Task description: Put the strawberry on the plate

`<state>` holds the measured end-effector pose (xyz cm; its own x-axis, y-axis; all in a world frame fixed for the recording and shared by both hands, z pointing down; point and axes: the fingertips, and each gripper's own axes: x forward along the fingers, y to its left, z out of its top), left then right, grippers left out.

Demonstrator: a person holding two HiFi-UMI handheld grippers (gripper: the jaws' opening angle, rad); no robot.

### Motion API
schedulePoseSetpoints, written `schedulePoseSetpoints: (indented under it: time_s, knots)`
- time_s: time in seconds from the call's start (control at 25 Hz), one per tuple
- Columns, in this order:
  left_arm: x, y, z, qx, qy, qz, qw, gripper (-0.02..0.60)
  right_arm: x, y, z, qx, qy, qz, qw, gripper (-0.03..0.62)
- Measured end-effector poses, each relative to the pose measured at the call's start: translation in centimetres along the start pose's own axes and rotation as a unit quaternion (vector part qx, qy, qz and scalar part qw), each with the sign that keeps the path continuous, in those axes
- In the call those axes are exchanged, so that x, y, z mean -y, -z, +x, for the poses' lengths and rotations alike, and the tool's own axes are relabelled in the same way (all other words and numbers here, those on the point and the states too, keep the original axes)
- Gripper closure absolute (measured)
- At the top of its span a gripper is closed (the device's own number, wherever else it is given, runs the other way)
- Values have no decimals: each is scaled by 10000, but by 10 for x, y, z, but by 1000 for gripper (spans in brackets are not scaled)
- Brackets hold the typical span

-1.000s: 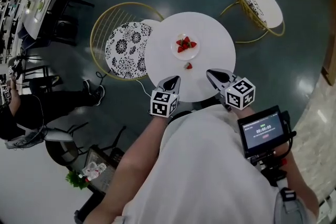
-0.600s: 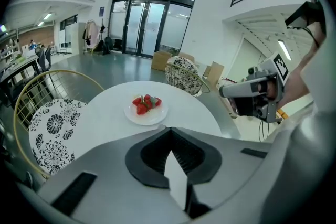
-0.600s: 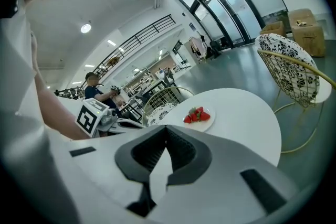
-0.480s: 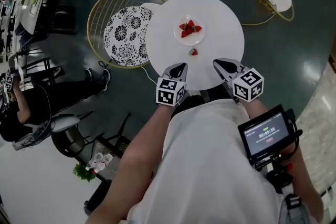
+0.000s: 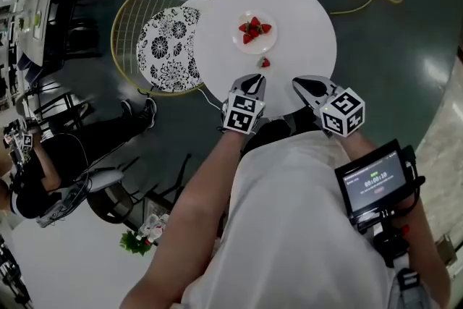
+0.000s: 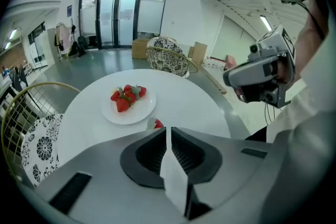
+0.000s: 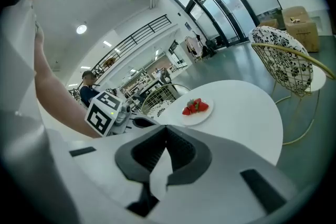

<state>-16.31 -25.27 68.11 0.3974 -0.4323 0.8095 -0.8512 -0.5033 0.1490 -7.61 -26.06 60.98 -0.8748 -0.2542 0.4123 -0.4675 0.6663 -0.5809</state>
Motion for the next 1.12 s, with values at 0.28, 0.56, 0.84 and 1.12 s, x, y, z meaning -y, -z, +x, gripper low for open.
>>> schedulePoseSetpoints:
  time_s: [0.28,0.56,0.84,1.12]
  knots:
    - [-14,4,22,-258,-105,233,9993,525,11,-5,-4,134,170,64,9997,588]
    - [-21,3,41,-568,-188,494,9970,466,23,5,-18,245,455,273,9983,588]
    - [-32,10,59,-972,-263,721,9923,466,34,9,-29,345,692,428,9961,588]
    - [-31,4,60,-900,-186,643,9937,474,38,7,-31,402,788,480,9949,588]
